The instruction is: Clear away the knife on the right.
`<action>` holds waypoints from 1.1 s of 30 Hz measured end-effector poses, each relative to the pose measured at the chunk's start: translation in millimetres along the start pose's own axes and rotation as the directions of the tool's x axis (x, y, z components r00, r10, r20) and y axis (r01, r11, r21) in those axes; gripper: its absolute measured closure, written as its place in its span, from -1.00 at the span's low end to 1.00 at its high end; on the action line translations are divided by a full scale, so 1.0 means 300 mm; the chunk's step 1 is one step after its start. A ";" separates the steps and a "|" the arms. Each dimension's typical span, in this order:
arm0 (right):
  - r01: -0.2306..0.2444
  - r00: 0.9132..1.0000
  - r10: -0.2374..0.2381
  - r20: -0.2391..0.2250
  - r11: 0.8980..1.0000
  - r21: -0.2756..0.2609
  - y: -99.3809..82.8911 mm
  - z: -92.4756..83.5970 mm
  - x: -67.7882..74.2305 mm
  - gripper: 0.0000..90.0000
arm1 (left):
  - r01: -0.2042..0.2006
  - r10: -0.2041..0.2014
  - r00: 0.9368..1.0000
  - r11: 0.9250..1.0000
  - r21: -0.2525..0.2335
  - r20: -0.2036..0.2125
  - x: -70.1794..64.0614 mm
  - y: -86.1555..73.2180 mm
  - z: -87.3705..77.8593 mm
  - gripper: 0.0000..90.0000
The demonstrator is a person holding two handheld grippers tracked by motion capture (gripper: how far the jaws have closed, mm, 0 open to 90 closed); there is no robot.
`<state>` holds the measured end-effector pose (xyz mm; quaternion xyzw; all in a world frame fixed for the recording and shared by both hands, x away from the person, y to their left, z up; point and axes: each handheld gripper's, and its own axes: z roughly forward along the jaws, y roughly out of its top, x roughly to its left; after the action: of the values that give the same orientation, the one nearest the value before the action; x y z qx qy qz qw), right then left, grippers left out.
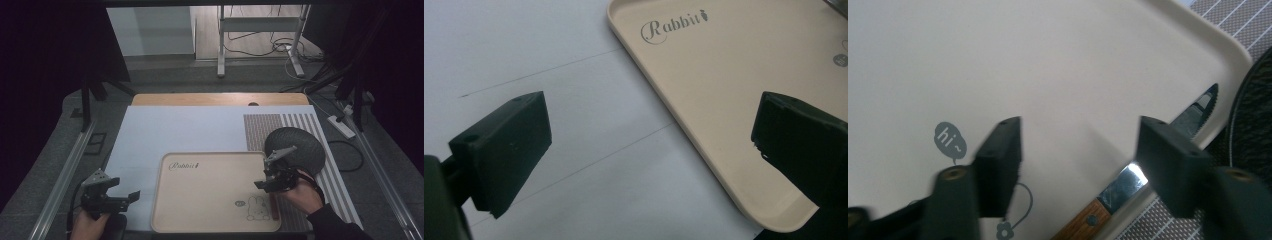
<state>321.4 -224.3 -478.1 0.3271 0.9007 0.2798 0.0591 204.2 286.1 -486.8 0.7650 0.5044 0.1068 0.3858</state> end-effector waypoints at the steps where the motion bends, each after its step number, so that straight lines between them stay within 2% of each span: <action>1: -0.002 1.000 0.002 0.007 1.000 -0.007 -0.001 -0.002 0.001 -0.39 | 0.000 0.000 1.000 1.000 0.000 0.000 0.000 0.000 0.000 -0.94; 4: -0.005 0.999 0.007 0.045 1.000 -0.030 -0.001 -0.006 0.005 -0.79 | 0.002 -0.002 1.000 1.000 0.000 0.002 0.001 0.000 0.000 -0.94; 5: 0.002 0.998 0.001 0.061 0.999 -0.043 -0.001 -0.006 0.007 -0.85 | 0.002 -0.002 1.000 1.000 0.000 0.002 0.001 0.000 0.000 -0.94; 7: 0.013 0.998 -0.009 0.063 0.998 -0.057 -0.003 -0.010 0.009 -0.88 | 0.003 -0.003 1.000 1.000 0.000 0.002 0.001 0.000 0.000 -0.94; 11: -0.006 0.999 0.009 0.042 0.997 -0.071 -0.011 -0.013 0.007 -1.00 | 0.005 -0.005 1.000 1.000 0.000 0.003 0.002 0.000 0.000 -0.94; 20: 0.001 0.995 0.009 0.101 0.994 -0.106 -0.039 -0.046 0.012 -1.00 | 0.007 -0.007 1.000 1.000 -0.001 0.003 0.003 -0.001 0.000 -0.94; 25: 0.002 0.994 0.011 0.111 0.993 -0.118 -0.061 -0.070 0.012 -1.00 | 0.011 -0.011 1.000 1.000 -0.003 0.009 0.004 -0.001 0.000 -0.94; 33: -0.026 0.991 0.044 0.129 0.989 -0.144 -0.098 -0.110 0.007 -1.00 | 0.013 -0.013 1.000 1.000 -0.006 0.016 0.007 -0.002 -0.002 -0.94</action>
<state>293.8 -256.8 -466.4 0.3557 0.8667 0.3218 0.1369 204.5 288.1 -487.3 0.7614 0.5058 0.0997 0.3930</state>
